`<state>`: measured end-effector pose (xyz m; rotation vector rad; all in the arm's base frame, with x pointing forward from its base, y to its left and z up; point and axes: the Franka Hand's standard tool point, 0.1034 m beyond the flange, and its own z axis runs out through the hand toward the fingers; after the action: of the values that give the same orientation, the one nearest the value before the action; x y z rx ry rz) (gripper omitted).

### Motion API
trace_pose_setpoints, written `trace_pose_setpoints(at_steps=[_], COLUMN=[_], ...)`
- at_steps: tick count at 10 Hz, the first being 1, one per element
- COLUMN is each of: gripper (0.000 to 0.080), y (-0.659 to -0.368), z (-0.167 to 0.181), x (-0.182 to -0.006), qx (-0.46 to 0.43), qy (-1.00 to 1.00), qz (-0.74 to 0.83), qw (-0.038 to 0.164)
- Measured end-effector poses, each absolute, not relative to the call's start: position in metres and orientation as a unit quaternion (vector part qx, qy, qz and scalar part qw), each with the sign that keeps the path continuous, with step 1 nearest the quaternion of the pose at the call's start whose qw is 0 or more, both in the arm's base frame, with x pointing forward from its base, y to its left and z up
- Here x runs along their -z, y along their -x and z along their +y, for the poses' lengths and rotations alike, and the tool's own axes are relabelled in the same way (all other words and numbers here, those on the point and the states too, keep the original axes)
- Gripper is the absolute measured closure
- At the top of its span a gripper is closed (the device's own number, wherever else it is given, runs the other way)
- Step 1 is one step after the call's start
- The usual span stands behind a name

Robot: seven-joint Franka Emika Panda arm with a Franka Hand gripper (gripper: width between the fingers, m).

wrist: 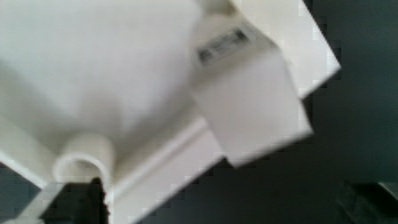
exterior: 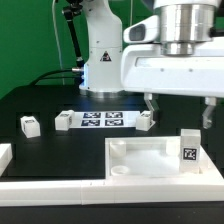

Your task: Assemble square table

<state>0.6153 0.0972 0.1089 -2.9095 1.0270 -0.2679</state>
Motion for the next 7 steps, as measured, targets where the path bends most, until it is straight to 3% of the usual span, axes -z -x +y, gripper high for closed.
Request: trace_pose_setpoints(at_steps=[3,7], gripper=[0.0150,0.0150], y=[-0.572,-0.572], z=[0.078,0.078], x=[-0.092,-0.091], qx=[0.066,0.066], qy=[0.942,0.943], qz=[0.328,0.326], qw=[0.020,0.019])
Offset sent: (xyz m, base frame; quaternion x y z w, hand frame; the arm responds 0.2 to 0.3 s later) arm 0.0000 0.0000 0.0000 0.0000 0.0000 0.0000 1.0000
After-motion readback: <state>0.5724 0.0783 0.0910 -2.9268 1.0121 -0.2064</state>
